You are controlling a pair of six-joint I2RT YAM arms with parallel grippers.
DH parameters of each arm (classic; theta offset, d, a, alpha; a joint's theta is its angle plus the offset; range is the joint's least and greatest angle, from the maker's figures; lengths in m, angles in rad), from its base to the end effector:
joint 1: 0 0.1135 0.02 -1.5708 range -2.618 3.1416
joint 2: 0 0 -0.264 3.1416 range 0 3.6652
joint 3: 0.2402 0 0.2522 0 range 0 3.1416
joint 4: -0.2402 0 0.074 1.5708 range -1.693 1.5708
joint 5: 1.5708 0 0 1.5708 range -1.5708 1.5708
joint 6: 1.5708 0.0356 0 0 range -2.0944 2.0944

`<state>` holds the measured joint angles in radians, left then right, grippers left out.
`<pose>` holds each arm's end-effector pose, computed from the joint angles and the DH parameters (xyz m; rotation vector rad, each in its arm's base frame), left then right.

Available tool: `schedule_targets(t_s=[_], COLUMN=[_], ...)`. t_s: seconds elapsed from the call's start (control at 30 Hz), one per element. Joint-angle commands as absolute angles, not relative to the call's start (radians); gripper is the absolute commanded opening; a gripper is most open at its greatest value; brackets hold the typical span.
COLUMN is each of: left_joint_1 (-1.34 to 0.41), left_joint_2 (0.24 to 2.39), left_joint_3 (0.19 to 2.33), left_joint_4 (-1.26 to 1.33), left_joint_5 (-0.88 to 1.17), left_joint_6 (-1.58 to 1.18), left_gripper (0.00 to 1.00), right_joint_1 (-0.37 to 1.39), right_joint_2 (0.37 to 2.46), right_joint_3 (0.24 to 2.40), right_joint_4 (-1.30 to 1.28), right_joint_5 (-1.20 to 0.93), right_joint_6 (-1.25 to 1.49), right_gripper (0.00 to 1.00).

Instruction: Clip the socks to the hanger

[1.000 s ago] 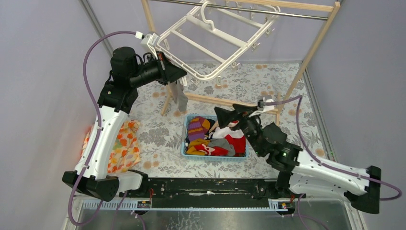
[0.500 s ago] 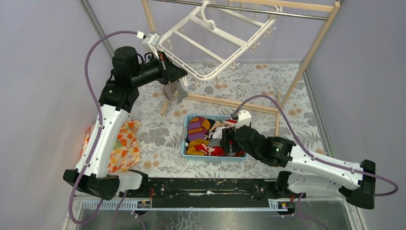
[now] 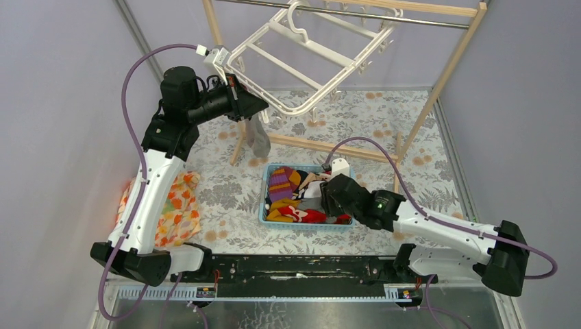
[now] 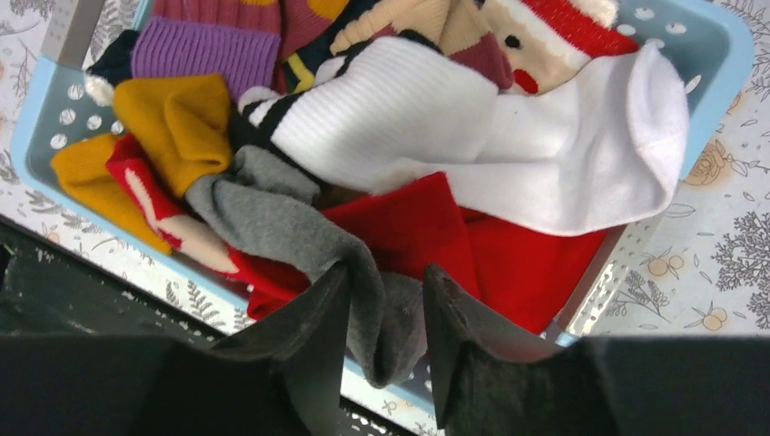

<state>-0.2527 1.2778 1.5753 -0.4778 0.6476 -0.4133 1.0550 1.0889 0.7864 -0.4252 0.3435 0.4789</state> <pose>0.2474 -0.0861 0.4771 0.3510 1.7991 -1.0412 0.1237 0.1939 0.2602 -0.4768 2.2324 0.4240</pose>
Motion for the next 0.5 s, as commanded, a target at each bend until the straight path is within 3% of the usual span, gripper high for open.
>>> schedule_targets(t_s=[0.0,0.1,0.47], left_joint_1=[-0.252,-0.251,-0.251], left_joint_2=[1.262,1.259,1.253], left_joint_3=[1.563,1.564,1.563], left_joint_4=[-0.466,-0.466,-0.460], left_joint_5=[0.661,0.660,0.663], left_joint_6=[-0.404,-0.402,-0.400], left_gripper=[0.00,0.00,0.00], right_joint_1=[0.999,0.971,0.921], right_joint_2=[1.054,1.013,0.864], right_joint_3=[0.770,0.782,0.894], right_joint_4=[-0.338,-0.345,-0.495], right_joint_5=[0.251,0.195,0.217], right_joint_6=[0.433,0.428,0.455], right_gripper=[0.32,0.01,0.00])
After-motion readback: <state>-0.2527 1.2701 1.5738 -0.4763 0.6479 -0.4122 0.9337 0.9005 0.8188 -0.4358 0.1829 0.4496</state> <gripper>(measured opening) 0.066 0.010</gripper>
